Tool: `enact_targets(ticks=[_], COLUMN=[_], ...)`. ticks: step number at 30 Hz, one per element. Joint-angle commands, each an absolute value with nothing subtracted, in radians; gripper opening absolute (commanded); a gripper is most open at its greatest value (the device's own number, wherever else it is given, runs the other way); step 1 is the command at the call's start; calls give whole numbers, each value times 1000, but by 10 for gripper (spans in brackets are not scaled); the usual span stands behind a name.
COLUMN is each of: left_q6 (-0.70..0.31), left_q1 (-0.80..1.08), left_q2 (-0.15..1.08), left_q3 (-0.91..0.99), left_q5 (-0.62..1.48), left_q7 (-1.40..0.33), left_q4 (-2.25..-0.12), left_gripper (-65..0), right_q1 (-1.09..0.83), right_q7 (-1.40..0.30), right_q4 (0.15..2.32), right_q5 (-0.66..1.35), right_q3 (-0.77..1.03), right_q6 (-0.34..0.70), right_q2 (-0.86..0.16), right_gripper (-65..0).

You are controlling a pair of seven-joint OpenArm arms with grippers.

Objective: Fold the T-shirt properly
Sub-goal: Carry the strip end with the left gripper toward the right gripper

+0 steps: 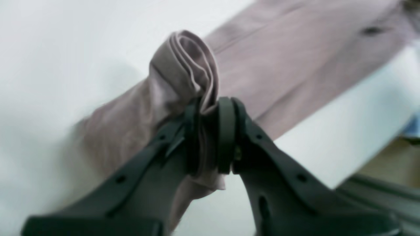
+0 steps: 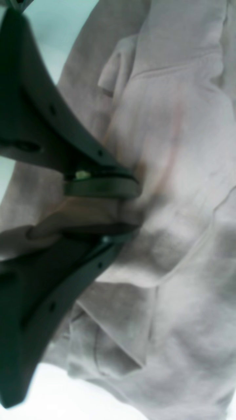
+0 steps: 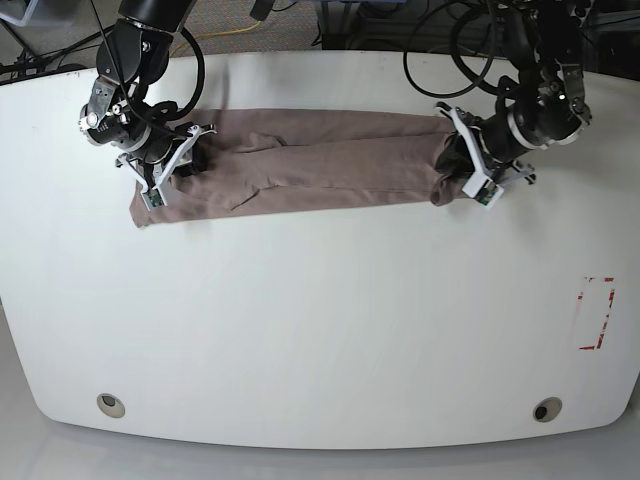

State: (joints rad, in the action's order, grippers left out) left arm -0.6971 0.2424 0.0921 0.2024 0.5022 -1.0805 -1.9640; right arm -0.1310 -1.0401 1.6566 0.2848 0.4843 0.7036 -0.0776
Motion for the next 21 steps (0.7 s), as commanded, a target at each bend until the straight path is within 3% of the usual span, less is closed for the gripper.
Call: enact_targets(ticks=[1,7,21], left_q6=[-698,-698,-698], left_q1=[231,196,145], left_q2=[96,22,-25], left_q3=[173,128,-70], left_q5=[521,518,518], left_q7=[-1055,-1055,-1053], left_q4=[-1979,-1960,-1908], left_gripper=[-587,-586,-583], right_q1=[-128,-125,-120], right_q7=[-1063,-1063,-1063], right_q4=[1666,1666,1666], right_q5=[263,263,263], right_q3=[486,486,486], right_q6=[698,698,698], right_q2=[-85,-85,-85], right_gripper=[-526,-526,-528])
